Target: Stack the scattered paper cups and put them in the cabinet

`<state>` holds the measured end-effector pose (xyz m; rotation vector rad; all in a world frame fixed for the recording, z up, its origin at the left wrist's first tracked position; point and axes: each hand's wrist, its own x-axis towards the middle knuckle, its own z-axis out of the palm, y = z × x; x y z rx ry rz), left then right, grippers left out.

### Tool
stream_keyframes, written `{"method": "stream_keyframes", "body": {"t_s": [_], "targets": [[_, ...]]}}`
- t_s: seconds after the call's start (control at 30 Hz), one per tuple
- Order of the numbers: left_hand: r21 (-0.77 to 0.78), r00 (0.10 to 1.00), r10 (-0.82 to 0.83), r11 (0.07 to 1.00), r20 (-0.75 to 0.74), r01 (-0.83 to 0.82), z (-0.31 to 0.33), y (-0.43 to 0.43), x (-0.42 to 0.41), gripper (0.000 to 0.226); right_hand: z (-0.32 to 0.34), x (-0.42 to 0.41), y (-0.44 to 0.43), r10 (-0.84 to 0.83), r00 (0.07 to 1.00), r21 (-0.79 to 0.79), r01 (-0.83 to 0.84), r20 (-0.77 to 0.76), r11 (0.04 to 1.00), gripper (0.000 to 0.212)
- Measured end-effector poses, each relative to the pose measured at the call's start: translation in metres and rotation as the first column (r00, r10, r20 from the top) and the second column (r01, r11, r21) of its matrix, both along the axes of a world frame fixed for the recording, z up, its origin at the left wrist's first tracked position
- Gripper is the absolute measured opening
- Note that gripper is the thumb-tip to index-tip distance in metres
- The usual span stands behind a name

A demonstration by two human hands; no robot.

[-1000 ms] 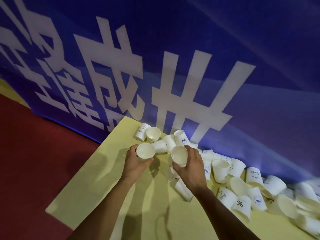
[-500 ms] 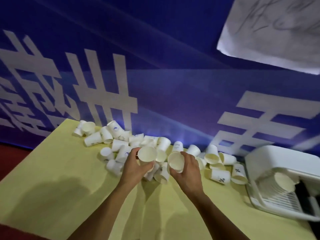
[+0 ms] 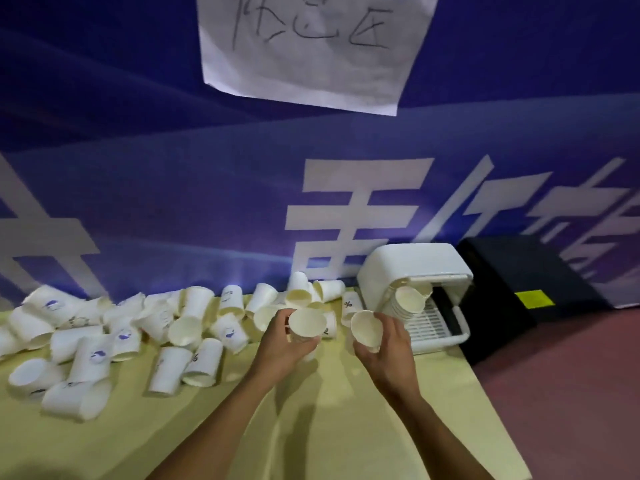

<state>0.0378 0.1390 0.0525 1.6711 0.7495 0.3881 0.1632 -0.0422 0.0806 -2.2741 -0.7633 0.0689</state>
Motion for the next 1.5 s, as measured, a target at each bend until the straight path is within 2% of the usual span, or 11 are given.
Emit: {"method": "stream_keyframes", "body": {"t_s": [0.2,0.4,0.6,0.8,1.03,1.23,1.5], "targets": [[-0.015,0.997,-0.072,0.997,-0.026,0.072,-0.002,-0.06,0.083,0.067,-0.006,0.072,-0.056,-0.052,0.998,-0.014,0.052,-0.019,0.999,0.062],[0.002,0.995,-0.045,0.999,-0.093,0.046,-0.007,-0.118,0.15,0.063,-0.016,0.157,-0.102,0.001,0.999,0.017,-0.001,-0.052,1.0,0.058],[-0.008,0.991,0.002,1.0,-0.131,-0.003,-0.007,-0.144,0.188,0.062,-0.031,0.215,-0.124,0.005,0.996,0.002,-0.005,-0.091,1.0,0.063],[0.044,0.988,0.032,0.999,-0.153,-0.025,-0.017,-0.141,0.191,0.062,-0.056,0.235,-0.106,0.034,0.994,-0.07,-0.041,-0.101,0.997,0.063],[0.118,0.987,0.04,0.993,-0.154,-0.021,-0.031,-0.126,0.176,0.063,-0.097,0.235,-0.088,0.077,0.991,-0.264,-0.104,-0.112,0.959,0.055],[0.123,0.988,0.016,0.992,-0.152,0.003,-0.041,-0.123,0.174,0.063,-0.113,0.241,-0.085,0.062,0.989,-0.309,-0.102,-0.137,0.945,0.046],[0.107,0.977,-0.004,0.994,-0.212,0.027,-0.047,-0.119,0.17,0.064,-0.118,0.245,-0.081,0.079,0.967,-0.31,-0.154,-0.243,0.938,0.046]]}}
